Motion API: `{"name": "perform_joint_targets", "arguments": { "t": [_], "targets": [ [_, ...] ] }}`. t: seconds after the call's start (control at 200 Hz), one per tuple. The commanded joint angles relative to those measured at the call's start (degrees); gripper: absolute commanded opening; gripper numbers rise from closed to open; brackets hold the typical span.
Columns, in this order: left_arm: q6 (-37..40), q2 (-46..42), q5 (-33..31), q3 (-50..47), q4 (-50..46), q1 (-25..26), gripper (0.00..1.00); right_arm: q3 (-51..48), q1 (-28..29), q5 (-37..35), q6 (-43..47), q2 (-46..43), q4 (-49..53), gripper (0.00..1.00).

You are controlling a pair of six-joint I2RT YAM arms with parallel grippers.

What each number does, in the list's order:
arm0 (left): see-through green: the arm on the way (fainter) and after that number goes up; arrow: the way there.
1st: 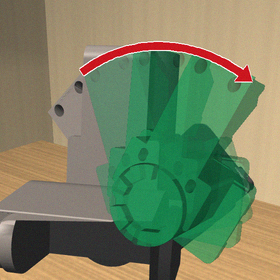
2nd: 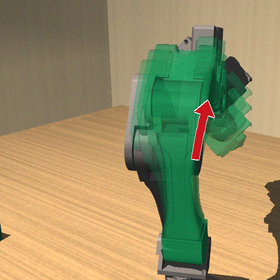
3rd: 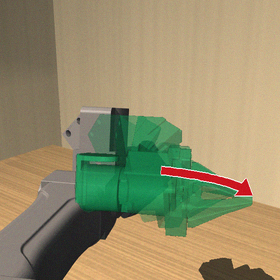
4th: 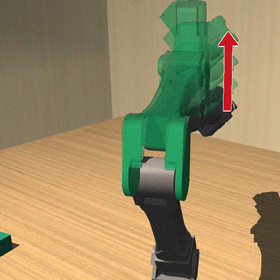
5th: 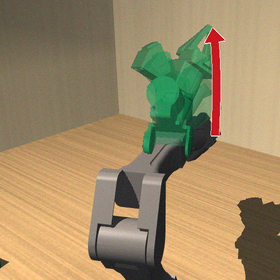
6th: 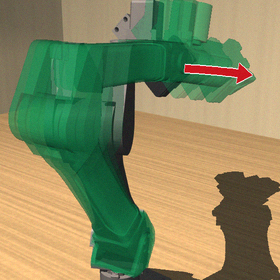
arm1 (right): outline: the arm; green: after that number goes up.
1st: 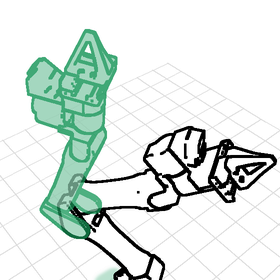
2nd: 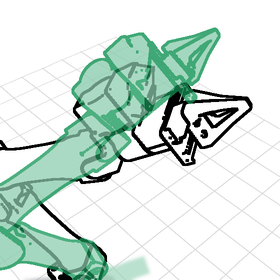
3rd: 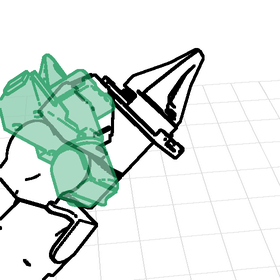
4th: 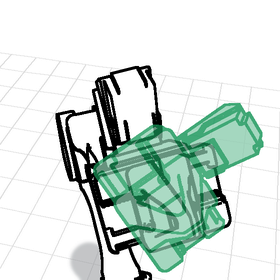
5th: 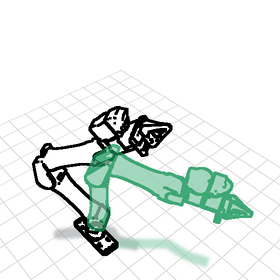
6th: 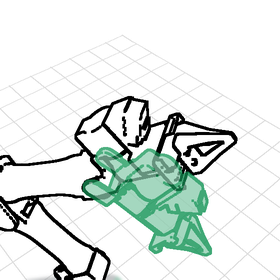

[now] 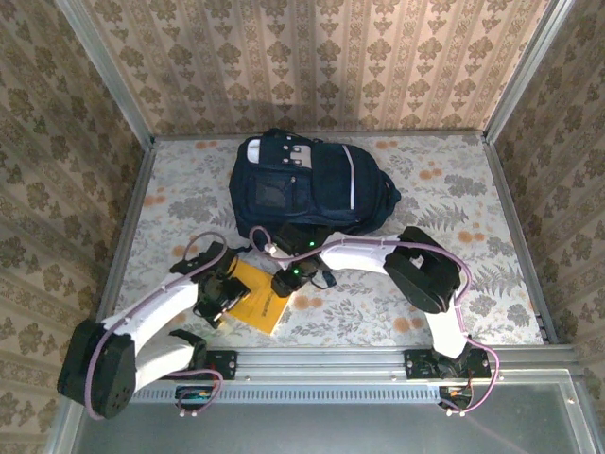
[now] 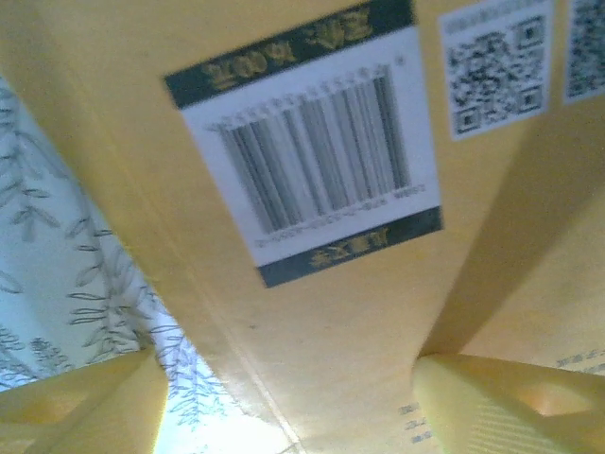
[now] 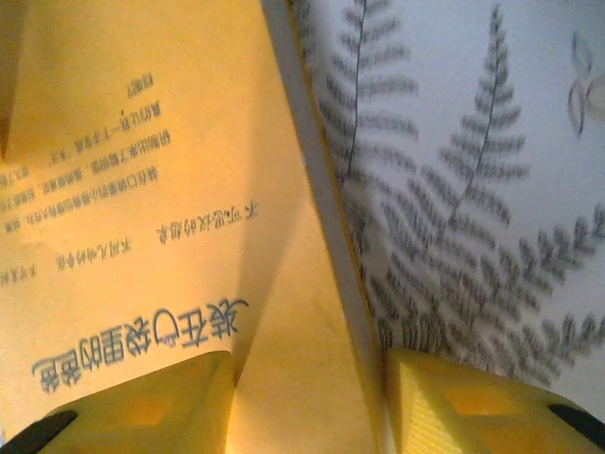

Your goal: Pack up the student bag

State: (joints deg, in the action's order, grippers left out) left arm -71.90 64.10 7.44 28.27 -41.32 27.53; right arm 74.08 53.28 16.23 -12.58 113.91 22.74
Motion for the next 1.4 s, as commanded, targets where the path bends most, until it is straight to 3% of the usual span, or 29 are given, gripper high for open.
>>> {"name": "perform_joint_targets", "arguments": {
  "t": [0.0,0.13,0.425,0.625,0.8,1.06,1.11,1.2,1.395],
  "targets": [
    [4.12,7.47,4.94,-0.92,25.06,2.6,0.79,-3.8,0.07,8.07,-1.68,-1.14,2.27,0.45],
    [8.21,10.36,7.33,3.19,23.7,3.7,0.78,-6.87,-0.4,14.27,-3.63,-3.3,-1.65,0.44],
    [11.07,5.63,9.49,1.03,23.24,3.17,0.75,-5.48,-5.17,22.46,-9.81,-0.08,-6.77,0.45],
    [11.47,3.42,10.84,-0.79,22.33,1.59,0.73,-0.3,-4.38,25.7,-9.33,4.53,-3.96,0.46],
    [11.45,1.75,11.01,-1.71,21.78,0.88,0.72,0.09,-4.28,26.04,-9.65,2.61,-3.91,0.43],
    [11.52,2.0,11.37,-1.92,21.98,0.71,0.72,0.6,-4.26,24.69,-9.45,0.8,-1.96,0.31],
    [11.56,1.92,11.45,-1.86,21.95,0.64,0.72,0.62,-4.19,24.77,-9.59,0.93,-2.12,0.23],
    [11.86,1.58,11.32,-1.73,21.23,0.54,0.72,0.54,-4.15,23.66,-10.0,0.92,-2.19,0.0],
    [13.84,-2.23,8.97,0.78,13.21,-0.67,0.8,-0.54,-4.83,19.93,-10.61,-0.79,-1.72,0.0]
  ]
}}
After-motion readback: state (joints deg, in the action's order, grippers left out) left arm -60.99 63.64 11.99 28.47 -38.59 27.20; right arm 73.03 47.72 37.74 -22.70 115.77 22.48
